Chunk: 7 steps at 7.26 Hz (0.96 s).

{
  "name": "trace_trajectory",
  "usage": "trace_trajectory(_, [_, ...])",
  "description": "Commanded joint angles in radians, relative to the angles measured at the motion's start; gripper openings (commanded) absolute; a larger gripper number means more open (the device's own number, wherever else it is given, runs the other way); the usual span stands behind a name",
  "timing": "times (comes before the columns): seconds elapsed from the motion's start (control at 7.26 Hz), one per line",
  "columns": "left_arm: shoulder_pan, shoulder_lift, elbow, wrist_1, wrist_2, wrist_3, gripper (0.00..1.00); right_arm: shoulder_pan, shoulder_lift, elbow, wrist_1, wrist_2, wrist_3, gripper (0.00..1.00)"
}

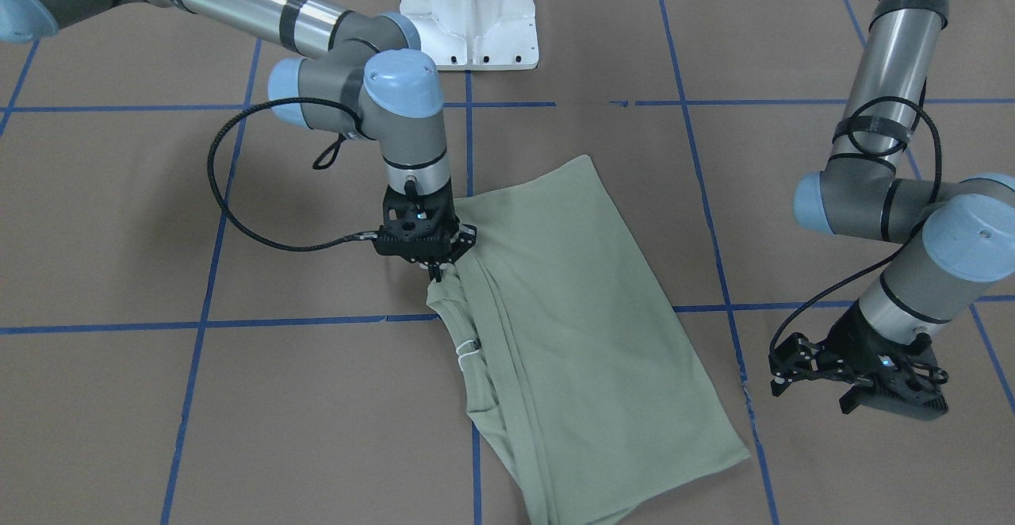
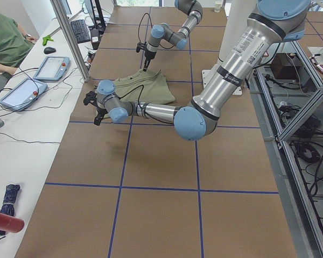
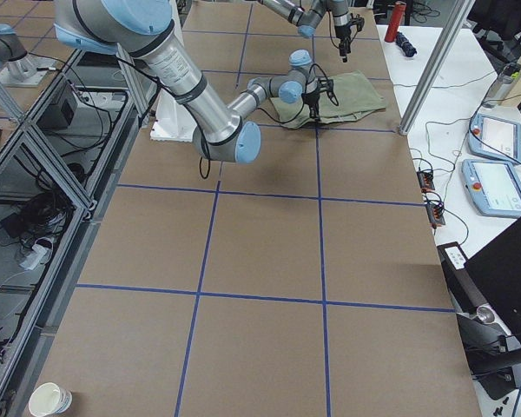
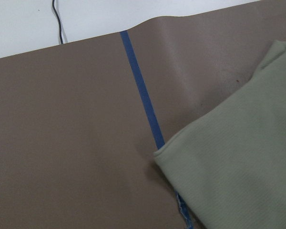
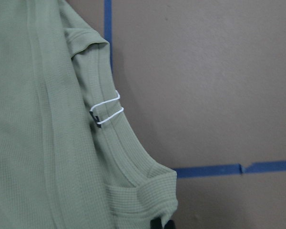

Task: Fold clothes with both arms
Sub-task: 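Drag the folded shirt toward the robot with the right gripper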

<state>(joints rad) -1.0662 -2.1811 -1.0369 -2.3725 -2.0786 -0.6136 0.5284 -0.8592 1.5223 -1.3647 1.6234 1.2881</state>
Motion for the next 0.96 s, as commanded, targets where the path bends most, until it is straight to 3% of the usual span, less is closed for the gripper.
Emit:
trace_trajectory(0.0, [0.000, 0.000, 0.000, -0.002, 0.000, 0.000, 1.00, -0.104, -0.217, 0.306, -0.095, -0.093, 0.011, 0.00])
trace_trajectory(0.28, [0.000, 0.000, 0.000, -0.002, 0.000, 0.000, 1.00, -0.181, -0.317, 0.429, -0.148, -0.163, 0.072, 0.00])
trace_trajectory(0.41, [0.000, 0.000, 0.000, -0.002, 0.000, 0.002, 1.00, -0.212, -0.336, 0.430, -0.149, -0.193, 0.074, 0.00])
trace_trajectory(0.55, [0.000, 0.000, 0.000, -0.002, 0.000, 0.000, 1.00, -0.221, -0.337, 0.427, -0.149, -0.194, 0.074, 0.07])
trace_trajectory(0.69, [0.000, -0.002, 0.000, -0.002, 0.000, 0.000, 1.00, -0.237, -0.334, 0.421, -0.148, -0.198, 0.067, 0.99])
trace_trajectory(0.83, [0.000, 0.000, 0.000, -0.008, 0.000, 0.000, 1.00, -0.225, -0.321, 0.421, -0.151, -0.183, 0.042, 1.00])
